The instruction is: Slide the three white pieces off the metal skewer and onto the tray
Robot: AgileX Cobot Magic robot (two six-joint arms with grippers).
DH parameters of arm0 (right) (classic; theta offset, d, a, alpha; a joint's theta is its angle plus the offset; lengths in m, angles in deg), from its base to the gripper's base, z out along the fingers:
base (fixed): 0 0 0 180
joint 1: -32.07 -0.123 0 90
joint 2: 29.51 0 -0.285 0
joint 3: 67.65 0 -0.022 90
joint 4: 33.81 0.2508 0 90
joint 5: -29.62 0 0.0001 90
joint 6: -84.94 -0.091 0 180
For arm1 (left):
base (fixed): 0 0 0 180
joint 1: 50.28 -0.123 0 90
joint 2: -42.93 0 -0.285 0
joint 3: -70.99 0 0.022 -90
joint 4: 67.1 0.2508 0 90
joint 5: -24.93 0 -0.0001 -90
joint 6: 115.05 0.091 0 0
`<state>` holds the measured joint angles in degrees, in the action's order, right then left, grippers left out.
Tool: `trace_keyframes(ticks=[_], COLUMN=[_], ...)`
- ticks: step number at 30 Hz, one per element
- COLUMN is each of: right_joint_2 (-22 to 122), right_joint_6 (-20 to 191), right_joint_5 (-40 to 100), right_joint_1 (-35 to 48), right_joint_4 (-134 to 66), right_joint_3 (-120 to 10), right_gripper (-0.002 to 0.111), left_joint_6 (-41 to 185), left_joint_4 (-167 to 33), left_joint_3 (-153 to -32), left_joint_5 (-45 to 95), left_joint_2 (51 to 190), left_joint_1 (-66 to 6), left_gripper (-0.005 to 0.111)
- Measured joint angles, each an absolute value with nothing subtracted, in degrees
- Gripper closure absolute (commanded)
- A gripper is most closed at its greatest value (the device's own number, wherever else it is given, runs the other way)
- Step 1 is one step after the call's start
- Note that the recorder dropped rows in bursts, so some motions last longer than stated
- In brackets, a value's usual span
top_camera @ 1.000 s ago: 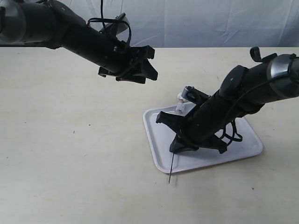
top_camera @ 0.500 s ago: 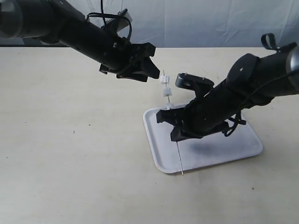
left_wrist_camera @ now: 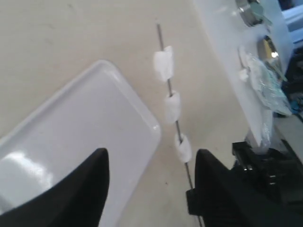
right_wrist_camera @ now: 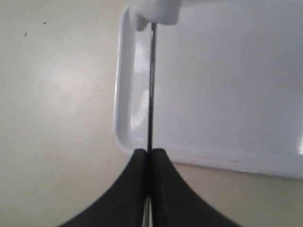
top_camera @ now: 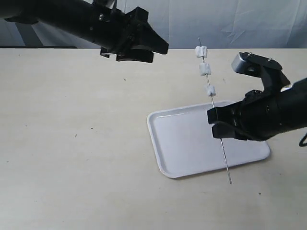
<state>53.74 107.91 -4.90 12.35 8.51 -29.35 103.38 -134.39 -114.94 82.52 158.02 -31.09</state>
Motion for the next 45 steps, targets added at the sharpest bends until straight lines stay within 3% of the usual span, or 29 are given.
trace_keyframes(ticks=[10, 20, 38, 41, 45], right_joint_2=[40.29, 33.4, 33.17, 33.17, 33.17], right_joint_6=[110.1, 110.1, 110.1, 110.1, 110.1], right_joint_5=[-6.59, -7.23, -8.28, -8.28, -8.28], right_joint_1=[12.38, 12.38, 12.38, 12.38, 12.38], right_joint_4=[11.36, 13.11, 14.69, 14.8, 14.8], right_joint_3=[-19.28, -16.79, -16.79, -16.79, -16.79], right_gripper=[0.109, 0.109, 0.109, 0.109, 0.109], left_joint_6=[112.62, 116.01, 120.71, 121.11, 121.63], left_joint_4=[-149.59, -154.06, -160.04, -160.08, -160.08], left_joint_3=[-114.27, -113.67, -113.58, -113.58, -113.58], left_joint_5=[85.77, 85.77, 86.21, 86.21, 86.21], left_joint_2=[160.67, 163.08, 164.69, 164.69, 164.69], left_joint_1=[-23.56, -22.88, -21.79, -21.79, -21.69], left_gripper=[0.054, 0.054, 0.058, 0.061, 0.074])
